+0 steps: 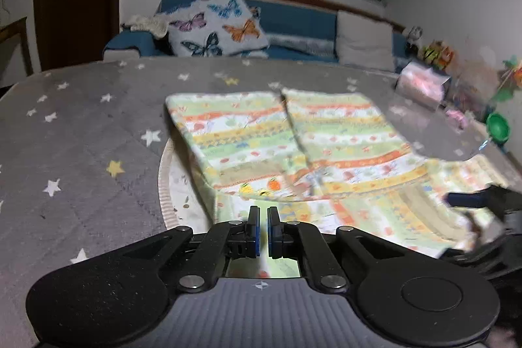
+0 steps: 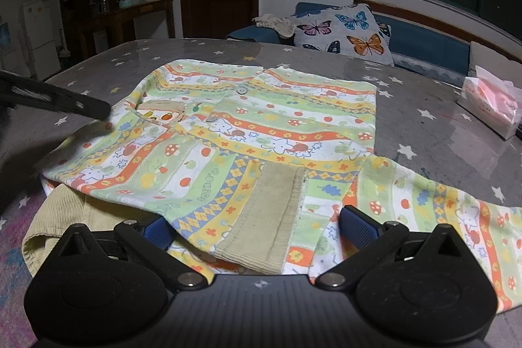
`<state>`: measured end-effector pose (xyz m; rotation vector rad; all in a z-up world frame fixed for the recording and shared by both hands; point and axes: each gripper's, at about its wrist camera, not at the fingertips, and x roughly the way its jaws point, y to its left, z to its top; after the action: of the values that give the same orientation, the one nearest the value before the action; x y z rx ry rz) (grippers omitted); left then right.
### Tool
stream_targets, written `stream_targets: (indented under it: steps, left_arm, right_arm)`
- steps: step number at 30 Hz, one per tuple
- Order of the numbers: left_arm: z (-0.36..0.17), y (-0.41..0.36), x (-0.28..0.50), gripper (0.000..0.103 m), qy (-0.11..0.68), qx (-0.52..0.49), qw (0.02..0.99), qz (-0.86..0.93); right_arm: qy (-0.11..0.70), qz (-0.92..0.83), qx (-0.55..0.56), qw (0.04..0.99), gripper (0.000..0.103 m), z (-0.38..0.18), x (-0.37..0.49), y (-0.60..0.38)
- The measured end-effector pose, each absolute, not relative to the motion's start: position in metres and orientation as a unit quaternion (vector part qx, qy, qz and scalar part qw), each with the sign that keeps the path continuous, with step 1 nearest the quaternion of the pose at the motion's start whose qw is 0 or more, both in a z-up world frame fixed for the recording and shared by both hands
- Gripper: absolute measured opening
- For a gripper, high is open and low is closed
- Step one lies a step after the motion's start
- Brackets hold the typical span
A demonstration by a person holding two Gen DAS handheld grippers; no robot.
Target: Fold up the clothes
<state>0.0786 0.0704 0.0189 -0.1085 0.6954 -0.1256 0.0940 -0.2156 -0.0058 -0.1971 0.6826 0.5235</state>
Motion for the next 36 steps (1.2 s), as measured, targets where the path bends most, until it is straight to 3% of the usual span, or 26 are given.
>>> stream_targets:
  steps: [8, 10, 15, 22, 26, 31, 36]
  left_arm:
    - [0.009, 0.066, 0.086, 0.009, 0.343, -0.032, 0.937, -0.056]
    - [0.006, 0.064, 0.088, 0.026, 0.344, -0.026, 0.937, -0.055]
    - [0.002, 0.046, 0.084, 0.053, 0.343, -0.003, 0.937, -0.068]
    - [-0.003, 0.020, 0.080, 0.069, 0.341, 0.030, 0.936, -0.086]
    - [-0.007, 0.005, 0.077, 0.073, 0.340, 0.048, 0.934, -0.096]
    - [0.002, 0.007, 0.073, 0.085, 0.323, 0.044, 0.941, -0.088]
    - [0.007, 0.011, 0.070, 0.093, 0.319, 0.041, 0.944, -0.080]
  right_arm:
    - [0.323, 0.206, -0.124, 0.916, 0.103, 0.017, 0.070, -0.248]
    - [0.316, 0.201, -0.109, 0.921, 0.103, 0.025, 0.067, -0.254]
    - [0.307, 0.210, -0.085, 0.925, 0.103, 0.032, 0.071, -0.244]
    - [0.328, 0.200, -0.123, 0.915, 0.102, 0.005, 0.077, -0.226]
    - [0.321, 0.186, -0.098, 0.924, 0.102, 0.013, 0.071, -0.249]
    - [0.321, 0.119, -0.080, 0.936, 0.101, 0.017, 0.080, -0.295]
    - [0.327, 0.041, -0.059, 0.942, 0.092, 0.012, 0.096, -0.350]
